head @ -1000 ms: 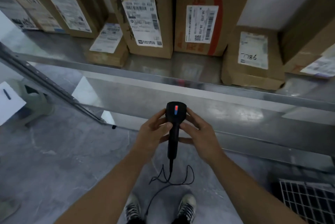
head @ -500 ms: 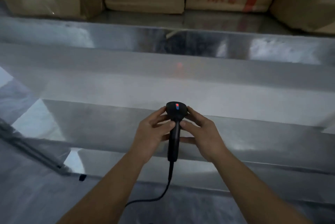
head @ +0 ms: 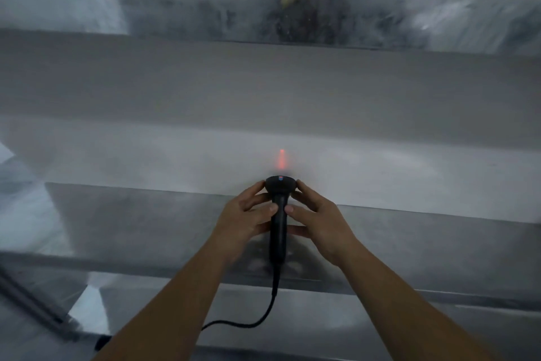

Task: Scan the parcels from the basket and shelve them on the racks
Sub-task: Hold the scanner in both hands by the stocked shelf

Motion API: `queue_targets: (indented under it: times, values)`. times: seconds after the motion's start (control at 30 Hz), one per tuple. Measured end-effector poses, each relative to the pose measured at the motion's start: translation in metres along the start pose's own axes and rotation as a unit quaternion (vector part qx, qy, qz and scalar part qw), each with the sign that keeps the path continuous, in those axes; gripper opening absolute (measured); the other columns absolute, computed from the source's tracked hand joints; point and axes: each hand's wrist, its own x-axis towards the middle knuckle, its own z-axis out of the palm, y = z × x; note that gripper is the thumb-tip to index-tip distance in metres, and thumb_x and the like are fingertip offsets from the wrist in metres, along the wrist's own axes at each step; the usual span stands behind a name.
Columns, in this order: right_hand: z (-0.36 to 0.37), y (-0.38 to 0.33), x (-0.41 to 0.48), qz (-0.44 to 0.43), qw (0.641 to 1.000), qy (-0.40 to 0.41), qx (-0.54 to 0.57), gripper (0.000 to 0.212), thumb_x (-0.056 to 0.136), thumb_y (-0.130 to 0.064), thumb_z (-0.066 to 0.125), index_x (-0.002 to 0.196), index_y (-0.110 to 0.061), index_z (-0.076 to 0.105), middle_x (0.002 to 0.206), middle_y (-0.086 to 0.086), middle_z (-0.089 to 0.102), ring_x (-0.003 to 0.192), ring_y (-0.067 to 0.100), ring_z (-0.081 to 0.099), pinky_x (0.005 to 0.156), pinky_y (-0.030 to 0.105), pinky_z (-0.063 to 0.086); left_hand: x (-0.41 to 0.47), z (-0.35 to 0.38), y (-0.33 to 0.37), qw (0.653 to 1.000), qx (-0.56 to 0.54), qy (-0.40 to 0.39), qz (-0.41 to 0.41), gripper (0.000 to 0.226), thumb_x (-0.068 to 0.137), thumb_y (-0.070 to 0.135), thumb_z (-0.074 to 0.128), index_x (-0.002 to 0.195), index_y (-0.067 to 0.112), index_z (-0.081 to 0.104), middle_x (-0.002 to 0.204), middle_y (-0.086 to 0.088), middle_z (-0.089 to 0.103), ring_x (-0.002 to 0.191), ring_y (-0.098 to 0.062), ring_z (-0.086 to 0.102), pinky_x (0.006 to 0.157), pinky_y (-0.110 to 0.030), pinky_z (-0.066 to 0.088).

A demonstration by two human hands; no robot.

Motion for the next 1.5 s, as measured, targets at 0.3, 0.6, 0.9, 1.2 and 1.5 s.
queue_targets:
  times: [0.3, 0.6, 0.9, 1.2, 1.5]
  values:
    - [-0.009, 0.016, 0.007, -0.014, 0.977, -0.011, -0.214, 0.077, 0.090, -0.034, 0.074, 0.152, -0.050, 0.032, 0.158, -0.013, 0.039, 0.142, 0.010, 0.041, 0.116, 0.041, 0.038, 0.002, -0.013, -0.007, 0.998, 0.041, -0.021, 0.035, 0.054, 0.092, 0.003, 0.072, 0.131, 0.038, 0.065, 0.136, 0.009, 0.065, 0.117, -0.017, 0.069, 0.095, -0.041, 0.060]
    - [-0.020, 0.018, 0.006, -0.007, 0.958, -0.039, -0.285, 0.077, 0.087, -0.048, 0.074, 0.144, -0.063, 0.024, 0.159, -0.018, 0.033, 0.146, 0.010, 0.033, 0.117, 0.038, 0.035, 0.006, -0.017, -0.010, 0.987, 0.148, -0.039, 0.046, 0.081, 0.077, 0.043, 0.085, 0.150, 0.040, 0.050, 0.150, 0.015, 0.054, 0.133, -0.012, 0.056, 0.110, -0.039, 0.049]
    - [-0.032, 0.024, 0.015, 0.016, 0.949, -0.066, -0.307, 0.122, 0.052, -0.090, 0.070, 0.156, -0.047, 0.023, 0.160, -0.017, 0.033, 0.147, 0.014, 0.034, 0.119, 0.041, 0.033, 0.015, -0.016, -0.016, 0.979, 0.194, -0.041, 0.039, 0.071, 0.091, 0.037, 0.076, 0.154, 0.033, 0.044, 0.153, 0.012, 0.049, 0.135, -0.009, 0.048, 0.111, -0.034, 0.041]
    - [-0.035, 0.028, 0.026, 0.046, 0.932, -0.069, -0.354, 0.109, 0.068, -0.078, 0.067, 0.159, -0.038, 0.023, 0.159, -0.010, 0.038, 0.145, 0.013, 0.037, 0.120, 0.038, 0.032, 0.021, -0.017, -0.019, 0.971, 0.233, -0.055, 0.004, 0.043, 0.093, 0.031, 0.074, 0.118, 0.060, 0.054, 0.115, 0.038, 0.060, 0.109, 0.016, 0.056, 0.091, -0.008, 0.044]
    - [-0.038, 0.028, 0.028, 0.052, 0.924, -0.064, -0.373, 0.088, 0.086, -0.059, 0.069, 0.158, -0.043, 0.020, 0.156, -0.010, 0.042, 0.142, 0.014, 0.041, 0.116, 0.032, 0.033, 0.024, -0.018, -0.019, 0.969, 0.242, -0.046, 0.002, 0.040, 0.084, 0.041, 0.081, 0.114, 0.059, 0.063, 0.120, 0.032, 0.068, 0.123, 0.001, 0.061, 0.110, -0.030, 0.046]
